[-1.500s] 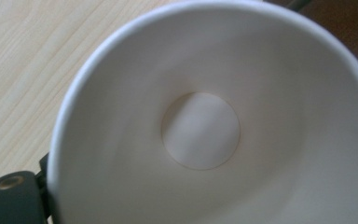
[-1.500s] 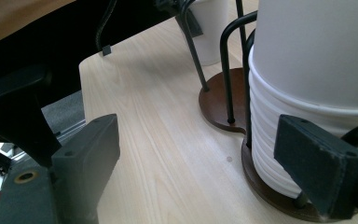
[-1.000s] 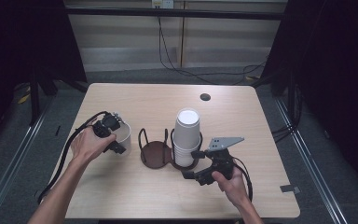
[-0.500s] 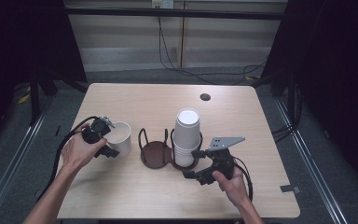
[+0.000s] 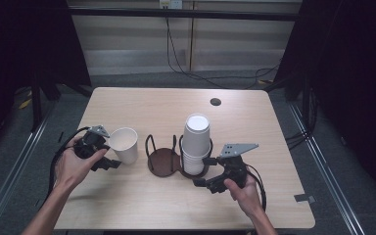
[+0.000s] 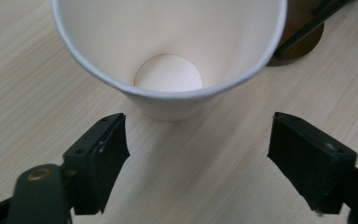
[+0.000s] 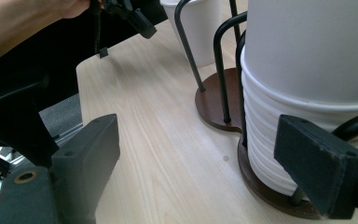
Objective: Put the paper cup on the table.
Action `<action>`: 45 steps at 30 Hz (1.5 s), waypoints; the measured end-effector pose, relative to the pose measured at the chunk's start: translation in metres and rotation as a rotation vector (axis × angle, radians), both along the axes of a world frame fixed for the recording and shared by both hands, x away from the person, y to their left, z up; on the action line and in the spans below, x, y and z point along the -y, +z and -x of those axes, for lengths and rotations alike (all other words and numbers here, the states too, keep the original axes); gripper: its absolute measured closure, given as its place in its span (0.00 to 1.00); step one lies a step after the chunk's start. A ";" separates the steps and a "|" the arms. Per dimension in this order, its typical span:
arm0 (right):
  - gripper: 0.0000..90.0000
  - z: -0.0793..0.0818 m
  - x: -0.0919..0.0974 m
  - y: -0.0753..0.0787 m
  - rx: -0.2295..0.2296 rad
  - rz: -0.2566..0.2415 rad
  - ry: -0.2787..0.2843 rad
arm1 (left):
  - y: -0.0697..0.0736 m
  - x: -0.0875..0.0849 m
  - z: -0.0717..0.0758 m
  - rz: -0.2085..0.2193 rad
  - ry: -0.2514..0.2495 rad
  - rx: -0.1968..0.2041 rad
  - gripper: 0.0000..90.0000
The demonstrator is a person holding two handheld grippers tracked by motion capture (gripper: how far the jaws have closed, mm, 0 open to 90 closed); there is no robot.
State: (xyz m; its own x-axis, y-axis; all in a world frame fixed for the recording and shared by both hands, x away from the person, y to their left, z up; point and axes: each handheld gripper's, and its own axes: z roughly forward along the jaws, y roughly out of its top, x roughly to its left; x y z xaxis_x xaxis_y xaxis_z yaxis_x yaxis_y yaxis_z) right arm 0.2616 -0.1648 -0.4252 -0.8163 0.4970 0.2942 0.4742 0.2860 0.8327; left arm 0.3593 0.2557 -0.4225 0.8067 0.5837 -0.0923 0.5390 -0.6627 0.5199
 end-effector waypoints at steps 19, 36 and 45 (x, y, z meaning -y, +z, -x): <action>0.16 0.000 0.001 -0.001 0.003 0.001 -0.021 | -0.002 -0.022 0.042 0.293 0.125 0.074 0.25; 0.17 0.006 0.006 0.001 0.023 -0.021 -0.085 | -0.006 -0.020 0.085 0.417 0.120 0.201 0.20; 0.17 0.012 0.005 0.003 0.033 -0.015 -0.085 | -0.012 -0.005 0.108 0.455 0.131 0.247 0.20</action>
